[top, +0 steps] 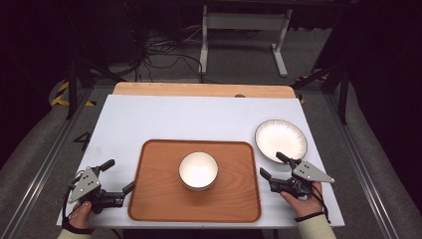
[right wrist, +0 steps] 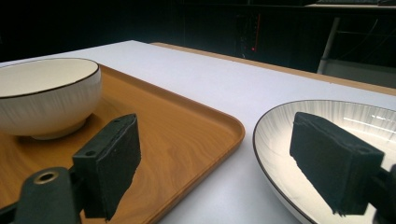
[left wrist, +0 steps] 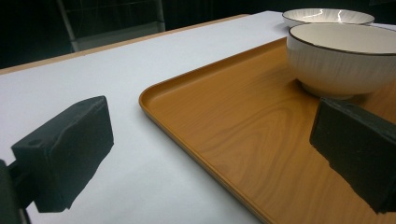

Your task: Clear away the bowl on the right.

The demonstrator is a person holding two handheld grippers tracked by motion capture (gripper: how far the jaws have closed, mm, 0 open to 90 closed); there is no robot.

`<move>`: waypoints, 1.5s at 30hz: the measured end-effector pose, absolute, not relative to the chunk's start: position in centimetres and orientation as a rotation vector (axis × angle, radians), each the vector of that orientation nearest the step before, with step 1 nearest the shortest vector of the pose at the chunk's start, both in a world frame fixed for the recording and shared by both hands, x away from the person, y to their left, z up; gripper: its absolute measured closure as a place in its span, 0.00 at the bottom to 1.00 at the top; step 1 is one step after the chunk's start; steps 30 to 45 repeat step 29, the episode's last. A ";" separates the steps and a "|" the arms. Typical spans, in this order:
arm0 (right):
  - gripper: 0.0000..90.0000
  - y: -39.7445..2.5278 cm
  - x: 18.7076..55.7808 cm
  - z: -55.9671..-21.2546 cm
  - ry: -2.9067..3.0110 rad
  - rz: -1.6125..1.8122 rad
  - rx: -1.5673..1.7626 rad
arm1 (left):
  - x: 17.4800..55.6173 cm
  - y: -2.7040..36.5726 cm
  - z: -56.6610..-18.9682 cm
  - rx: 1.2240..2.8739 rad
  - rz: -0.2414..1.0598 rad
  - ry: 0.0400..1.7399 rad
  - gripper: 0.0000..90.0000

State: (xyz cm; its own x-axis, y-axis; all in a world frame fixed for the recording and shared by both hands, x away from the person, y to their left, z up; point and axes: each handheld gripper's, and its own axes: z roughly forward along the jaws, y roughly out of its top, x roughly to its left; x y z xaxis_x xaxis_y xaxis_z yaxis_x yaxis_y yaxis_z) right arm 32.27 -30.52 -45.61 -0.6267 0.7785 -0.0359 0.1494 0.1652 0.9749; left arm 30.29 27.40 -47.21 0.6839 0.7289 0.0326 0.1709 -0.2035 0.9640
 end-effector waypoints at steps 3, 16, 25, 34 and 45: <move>0.19 -30.5 32.2 -45.6 1.898 1.492 0.869 | 30.3 27.4 -47.2 1.733 0.600 0.725 0.00; 0.02 -30.9 32.1 -45.8 1.936 1.586 0.774 | 30.3 27.3 -47.2 1.732 0.603 0.725 0.00; 0.02 -31.0 32.0 -45.8 1.930 1.593 0.769 | 30.3 27.3 -47.2 1.733 0.601 0.725 0.00; 0.02 -31.0 32.0 -45.8 1.927 1.596 0.777 | 30.3 27.3 -47.2 1.733 0.602 0.725 0.00; 0.02 -31.0 32.0 -45.8 1.927 1.596 0.777 | 30.3 27.3 -47.2 1.733 0.602 0.725 0.00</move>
